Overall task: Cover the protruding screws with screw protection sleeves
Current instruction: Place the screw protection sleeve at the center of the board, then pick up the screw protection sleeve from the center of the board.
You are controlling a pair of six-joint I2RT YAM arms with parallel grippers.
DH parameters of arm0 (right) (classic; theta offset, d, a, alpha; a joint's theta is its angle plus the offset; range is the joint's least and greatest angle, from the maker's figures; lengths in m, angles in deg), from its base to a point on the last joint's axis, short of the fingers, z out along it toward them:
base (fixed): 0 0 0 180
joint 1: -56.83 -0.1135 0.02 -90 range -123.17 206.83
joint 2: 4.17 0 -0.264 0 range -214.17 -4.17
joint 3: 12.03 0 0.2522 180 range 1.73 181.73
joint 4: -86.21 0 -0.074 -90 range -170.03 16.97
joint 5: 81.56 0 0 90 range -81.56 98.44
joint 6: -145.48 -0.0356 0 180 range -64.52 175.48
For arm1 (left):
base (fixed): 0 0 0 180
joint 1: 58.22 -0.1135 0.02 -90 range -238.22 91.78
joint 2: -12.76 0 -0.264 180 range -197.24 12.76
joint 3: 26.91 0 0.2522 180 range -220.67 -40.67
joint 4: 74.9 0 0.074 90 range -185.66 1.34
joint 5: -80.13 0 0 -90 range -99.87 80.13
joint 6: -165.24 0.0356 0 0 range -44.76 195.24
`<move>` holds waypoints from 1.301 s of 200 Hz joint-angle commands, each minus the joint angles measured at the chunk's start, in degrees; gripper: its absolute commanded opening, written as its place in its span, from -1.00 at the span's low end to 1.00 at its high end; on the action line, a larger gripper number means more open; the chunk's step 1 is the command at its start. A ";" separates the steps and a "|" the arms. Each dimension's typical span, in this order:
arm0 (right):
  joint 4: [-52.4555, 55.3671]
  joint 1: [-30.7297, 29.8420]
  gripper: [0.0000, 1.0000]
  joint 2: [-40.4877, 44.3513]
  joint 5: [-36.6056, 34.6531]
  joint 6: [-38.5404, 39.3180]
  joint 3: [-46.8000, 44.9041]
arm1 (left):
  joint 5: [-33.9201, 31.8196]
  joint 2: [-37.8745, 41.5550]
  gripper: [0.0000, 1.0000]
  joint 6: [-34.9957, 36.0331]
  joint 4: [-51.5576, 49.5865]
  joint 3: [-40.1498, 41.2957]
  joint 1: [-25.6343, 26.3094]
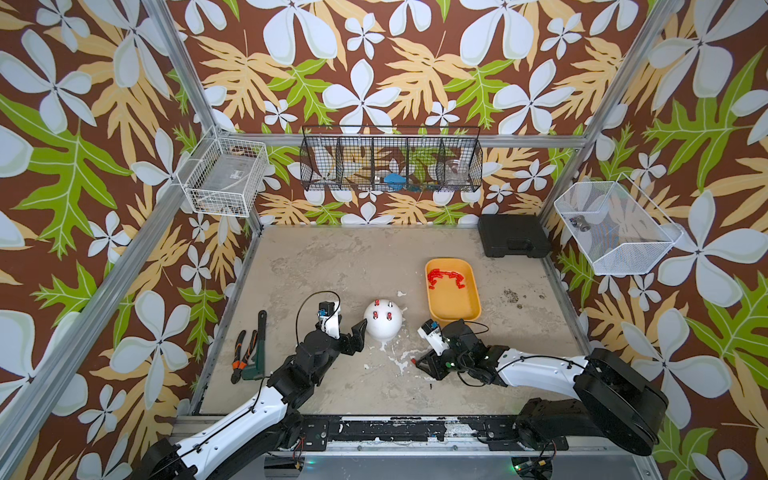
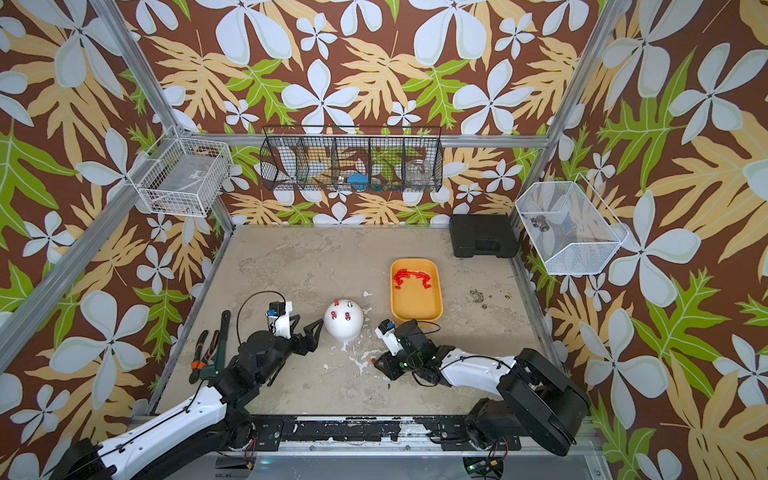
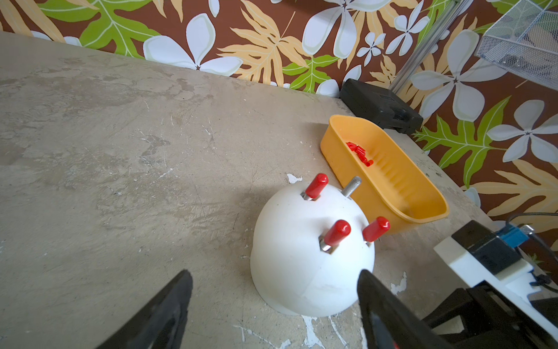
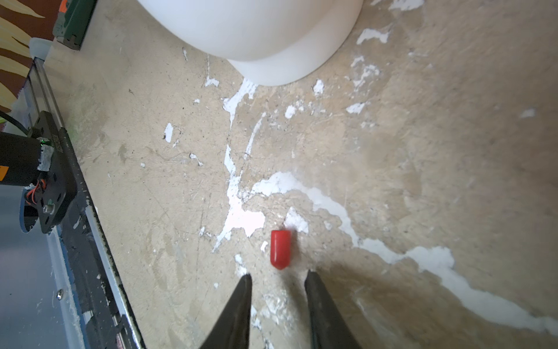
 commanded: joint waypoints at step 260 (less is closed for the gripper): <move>-5.71 -0.11 -1.00 11.74 15.60 4.76 4.01 | 25.06 2.29 0.54 1.70 14.48 0.29 -0.10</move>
